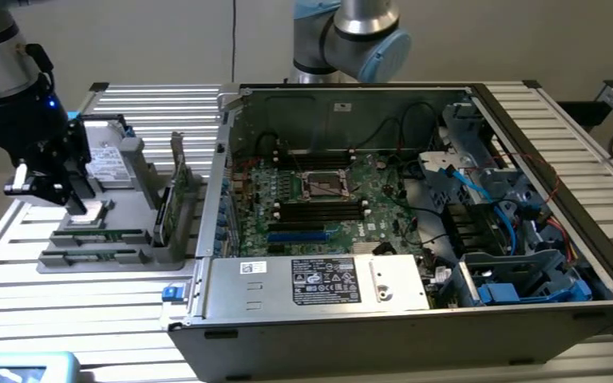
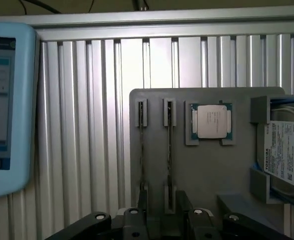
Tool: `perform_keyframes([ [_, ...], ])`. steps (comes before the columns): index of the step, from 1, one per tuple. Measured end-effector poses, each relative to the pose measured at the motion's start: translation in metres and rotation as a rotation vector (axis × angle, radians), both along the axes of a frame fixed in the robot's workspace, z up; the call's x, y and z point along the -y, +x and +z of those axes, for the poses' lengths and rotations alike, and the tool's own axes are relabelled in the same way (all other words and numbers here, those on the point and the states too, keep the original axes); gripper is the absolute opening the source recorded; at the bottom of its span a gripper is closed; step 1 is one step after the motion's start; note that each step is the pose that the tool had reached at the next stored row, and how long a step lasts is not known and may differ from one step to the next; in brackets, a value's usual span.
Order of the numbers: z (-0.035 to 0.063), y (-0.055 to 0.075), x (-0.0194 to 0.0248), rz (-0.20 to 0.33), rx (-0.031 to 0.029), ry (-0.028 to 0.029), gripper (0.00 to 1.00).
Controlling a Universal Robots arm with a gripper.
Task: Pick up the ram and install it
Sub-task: 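Pick up the ram and move it above insertion slot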
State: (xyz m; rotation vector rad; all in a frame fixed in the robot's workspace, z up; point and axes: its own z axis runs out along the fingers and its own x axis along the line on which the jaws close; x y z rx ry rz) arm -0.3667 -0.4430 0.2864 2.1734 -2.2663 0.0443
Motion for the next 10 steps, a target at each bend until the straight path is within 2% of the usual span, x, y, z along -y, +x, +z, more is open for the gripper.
perform_keyframes([
  [10,-0.0183,0.000,0.0055,0.000,0.0000,0.0000,0.36],
])
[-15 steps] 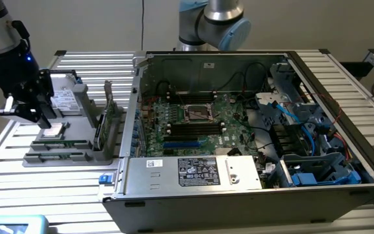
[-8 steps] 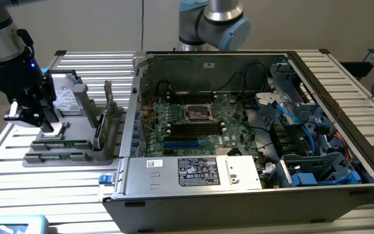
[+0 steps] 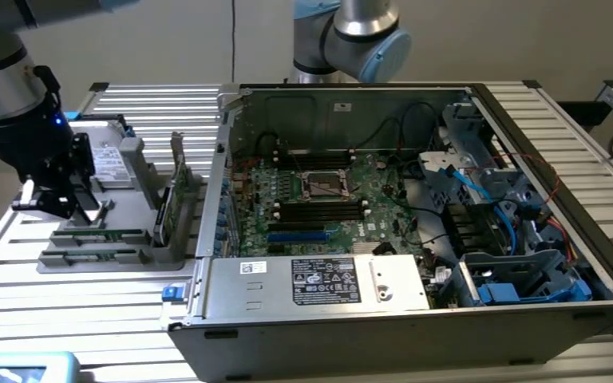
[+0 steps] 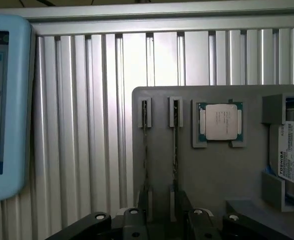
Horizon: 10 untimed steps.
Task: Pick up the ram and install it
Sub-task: 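Pick up the ram and move it above insertion slot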
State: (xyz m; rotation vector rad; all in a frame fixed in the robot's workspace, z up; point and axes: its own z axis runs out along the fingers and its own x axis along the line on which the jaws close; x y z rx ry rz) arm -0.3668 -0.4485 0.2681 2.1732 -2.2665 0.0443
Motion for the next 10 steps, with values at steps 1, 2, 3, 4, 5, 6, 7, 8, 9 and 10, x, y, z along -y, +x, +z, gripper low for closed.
perform_keyframes([
  [1,-0.0018,0.000,0.0001,0.000,0.0000,0.0000,0.36],
  [2,-0.0036,0.000,0.0002,0.000,0.0000,0.0000,0.36],
  [3,-0.0054,0.000,0.0003,0.000,0.0000,0.0001,0.36],
  [4,-0.0072,0.000,0.0010,0.000,0.0000,0.0000,0.36],
  [5,-0.0088,0.000,0.0026,0.000,-0.0001,-0.0001,0.36],
  [6,-0.0100,0.000,0.0052,0.000,-0.0002,0.0000,0.36],
  [7,-0.0110,0.001,0.0081,0.000,-0.0004,0.0000,0.36],
  [8,-0.0124,0.001,0.0102,0.000,-0.0005,0.0001,0.36],
  [9,-0.0143,0.001,0.0116,0.000,-0.0006,0.0001,0.36],
  [10,-0.0161,0.002,0.0123,0.000,-0.0005,0.0001,0.36],
])
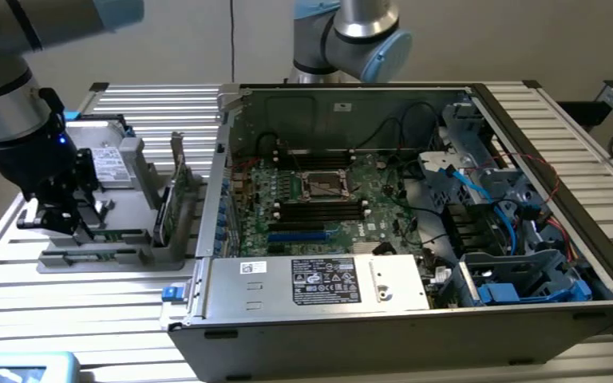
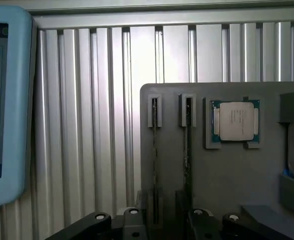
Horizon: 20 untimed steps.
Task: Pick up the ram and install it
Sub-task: 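Pick up the ram and move it above insertion slot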
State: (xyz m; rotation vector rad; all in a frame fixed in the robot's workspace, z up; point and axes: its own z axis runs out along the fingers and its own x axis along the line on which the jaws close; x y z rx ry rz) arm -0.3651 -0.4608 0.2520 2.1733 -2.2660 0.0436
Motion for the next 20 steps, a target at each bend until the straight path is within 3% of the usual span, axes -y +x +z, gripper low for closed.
perform_keyframes([
  [8,-0.0144,0.002,0.0004,0.000,-0.0009,0.0000,0.36],
  [13,-0.0229,0.002,0.0022,0.000,-0.0114,-0.0001,0.36],
  [20,-0.0357,0.002,0.0023,0.000,-0.0143,-0.0001,0.36],
])
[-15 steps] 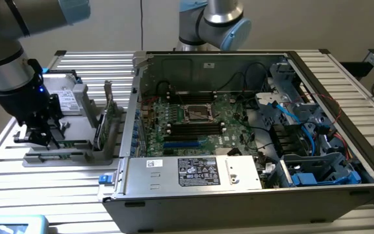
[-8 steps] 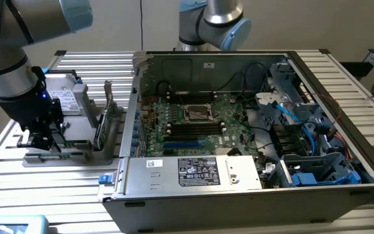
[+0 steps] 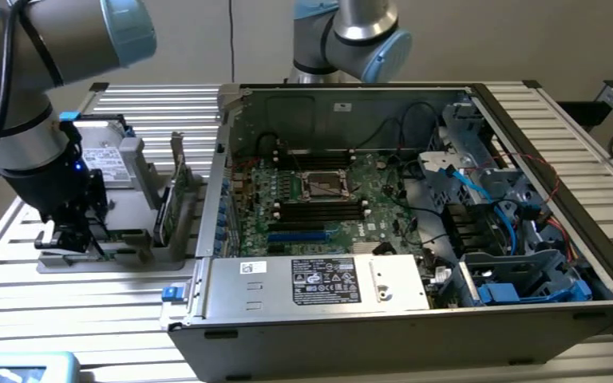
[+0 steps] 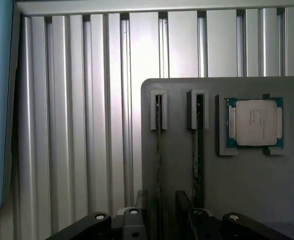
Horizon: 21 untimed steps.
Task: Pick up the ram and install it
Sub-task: 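Pick up the ram and move it above insertion slot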
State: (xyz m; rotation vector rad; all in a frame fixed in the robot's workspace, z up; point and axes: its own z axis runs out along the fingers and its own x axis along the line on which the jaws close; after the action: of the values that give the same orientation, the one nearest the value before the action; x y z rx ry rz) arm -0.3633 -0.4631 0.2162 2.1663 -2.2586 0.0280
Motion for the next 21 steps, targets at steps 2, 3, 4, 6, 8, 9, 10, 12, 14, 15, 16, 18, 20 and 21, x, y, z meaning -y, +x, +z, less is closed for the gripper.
perform_keyframes([
  [2,-0.0033,0.000,0.0000,0.000,-0.0010,0.0001,0.36],
  [3,-0.0049,0.000,0.0000,0.000,-0.0017,0.0000,0.36],
  [4,-0.0062,0.000,0.0000,0.000,-0.0023,0.0000,0.36],
  [6,-0.0083,0.000,0.0000,0.000,-0.0040,0.0000,0.36],
  [8,-0.0102,0.000,0.0000,0.000,-0.0053,0.0000,0.36],
  [9,-0.0113,0.000,0.0000,0.000,-0.0056,0.0000,0.36],
  [10,-0.0124,0.000,0.0000,0.000,-0.0057,0.0001,0.36],
  [12,-0.0145,0.000,0.0000,0.000,-0.0059,0.0000,0.36],
  [14,-0.0158,0.000,0.0000,0.000,-0.0064,-0.0001,0.34],
  [15,-0.0159,0.000,0.0000,0.000,-0.0067,-0.0002,0.34],
  [16,-0.0160,0.000,0.0000,0.000,-0.0067,-0.0002,0.27],
  [18,-0.0161,0.000,0.0000,0.000,-0.0066,-0.0002,0.21],
  [20,-0.0152,0.000,0.0000,0.000,-0.0061,0.0003,0.12],
  [21,-0.0120,0.000,0.0000,0.000,-0.0061,0.0003,0.12],
])
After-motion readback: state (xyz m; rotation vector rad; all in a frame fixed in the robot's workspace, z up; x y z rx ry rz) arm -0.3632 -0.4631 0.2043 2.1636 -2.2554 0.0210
